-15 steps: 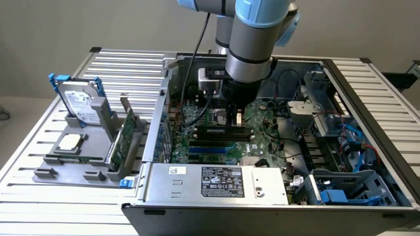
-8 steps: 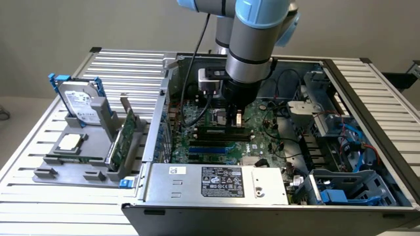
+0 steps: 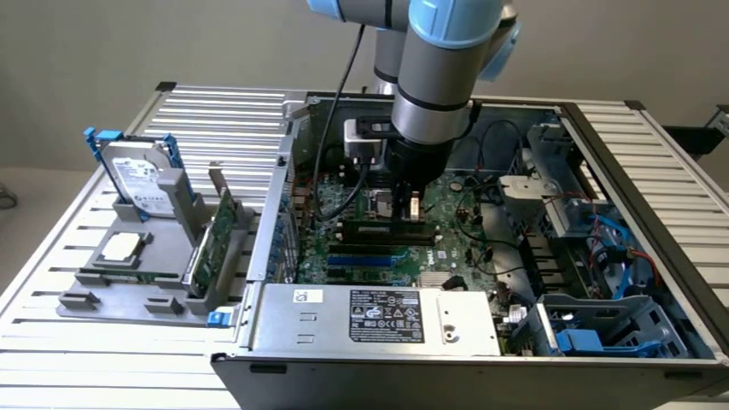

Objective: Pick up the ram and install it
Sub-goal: 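Insert the ram into the slot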

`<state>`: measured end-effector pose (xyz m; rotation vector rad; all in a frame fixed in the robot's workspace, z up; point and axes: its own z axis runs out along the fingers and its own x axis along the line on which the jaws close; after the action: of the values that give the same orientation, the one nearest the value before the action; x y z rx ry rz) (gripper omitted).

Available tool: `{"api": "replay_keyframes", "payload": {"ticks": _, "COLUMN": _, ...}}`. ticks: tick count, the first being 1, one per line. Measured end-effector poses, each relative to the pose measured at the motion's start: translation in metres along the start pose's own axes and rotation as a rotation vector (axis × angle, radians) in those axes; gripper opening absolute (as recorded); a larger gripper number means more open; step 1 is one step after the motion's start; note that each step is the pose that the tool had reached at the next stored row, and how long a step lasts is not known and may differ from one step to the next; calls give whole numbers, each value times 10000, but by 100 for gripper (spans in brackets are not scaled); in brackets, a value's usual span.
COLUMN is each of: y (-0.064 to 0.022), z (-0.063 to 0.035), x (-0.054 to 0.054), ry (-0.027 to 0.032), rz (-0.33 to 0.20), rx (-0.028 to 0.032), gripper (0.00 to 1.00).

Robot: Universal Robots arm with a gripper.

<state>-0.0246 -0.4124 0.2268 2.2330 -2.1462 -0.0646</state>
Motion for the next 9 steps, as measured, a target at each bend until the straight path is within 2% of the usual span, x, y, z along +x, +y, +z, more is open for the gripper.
{"api": "replay_keyframes", "payload": {"ticks": 4, "y": 0, "z": 2, "x": 0, "ry": 90, "rz": -39, "rx": -11, "gripper": 14}}
{"api": "replay_keyframes", "payload": {"ticks": 9, "y": 0, "z": 14, "x": 1, "ry": 126, "rz": -82, "rx": -13, "gripper": 14}}
